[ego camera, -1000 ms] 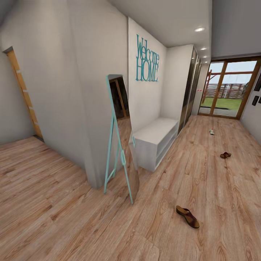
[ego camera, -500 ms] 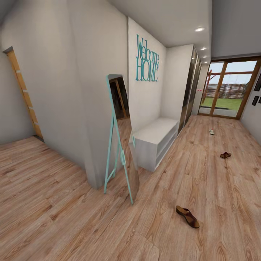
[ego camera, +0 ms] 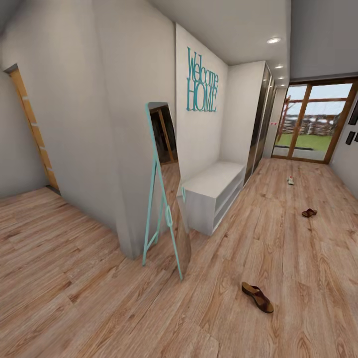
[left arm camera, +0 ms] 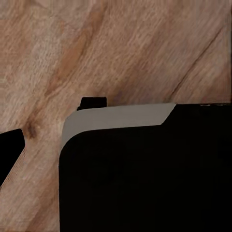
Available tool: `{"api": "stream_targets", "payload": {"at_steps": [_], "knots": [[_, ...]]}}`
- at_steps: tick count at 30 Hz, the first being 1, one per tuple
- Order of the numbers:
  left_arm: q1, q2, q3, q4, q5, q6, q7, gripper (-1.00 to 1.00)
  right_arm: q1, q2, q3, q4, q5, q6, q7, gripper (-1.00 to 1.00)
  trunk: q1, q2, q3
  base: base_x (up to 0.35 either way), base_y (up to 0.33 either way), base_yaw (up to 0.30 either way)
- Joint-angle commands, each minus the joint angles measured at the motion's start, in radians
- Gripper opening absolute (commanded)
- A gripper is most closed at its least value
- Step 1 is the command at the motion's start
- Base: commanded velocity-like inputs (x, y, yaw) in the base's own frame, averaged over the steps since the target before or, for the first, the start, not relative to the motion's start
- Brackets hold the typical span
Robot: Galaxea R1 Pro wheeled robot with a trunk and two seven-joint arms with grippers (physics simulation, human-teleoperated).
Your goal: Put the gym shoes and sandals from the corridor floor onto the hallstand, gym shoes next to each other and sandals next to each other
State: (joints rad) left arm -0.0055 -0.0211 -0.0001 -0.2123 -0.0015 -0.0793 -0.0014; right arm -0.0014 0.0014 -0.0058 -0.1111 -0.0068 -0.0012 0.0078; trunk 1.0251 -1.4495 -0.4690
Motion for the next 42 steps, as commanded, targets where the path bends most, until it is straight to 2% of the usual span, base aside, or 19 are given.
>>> {"api": "stream_targets", "payload": {"at_steps": [1,4,10,23,42], "knots": [[-0.001,0.000,0.000,-0.406,0.000,-0.102,0.000,1.00,0.000,0.000,-0.001,-0.359,-0.001,0.000,0.001,1.00,0.000,0.000,-0.001,0.000,0.000,0.000],[-0.003,0.000,0.000,-0.413,0.000,-0.147,0.000,1.00,0.000,-0.001,-0.001,-0.371,-0.001,0.000,0.003,1.00,0.000,0.000,-0.001,0.000,0.000,0.000],[-0.007,0.002,0.000,-0.406,0.002,-0.171,0.000,1.00,0.000,0.001,0.002,-0.374,-0.001,0.000,0.004,1.00,0.000,0.000,-0.001,0.000,0.000,0.000],[-0.006,0.003,0.000,-0.405,0.001,-0.172,0.000,1.00,0.000,-0.001,0.004,-0.374,-0.001,0.000,0.004,1.00,0.000,0.000,-0.001,-0.010,-0.010,0.000],[-0.006,0.001,-0.002,-0.405,-0.001,-0.172,0.000,1.00,0.000,0.000,0.004,-0.374,-0.001,0.000,0.004,1.00,0.000,0.000,-0.001,-0.186,-0.177,0.000]]}}
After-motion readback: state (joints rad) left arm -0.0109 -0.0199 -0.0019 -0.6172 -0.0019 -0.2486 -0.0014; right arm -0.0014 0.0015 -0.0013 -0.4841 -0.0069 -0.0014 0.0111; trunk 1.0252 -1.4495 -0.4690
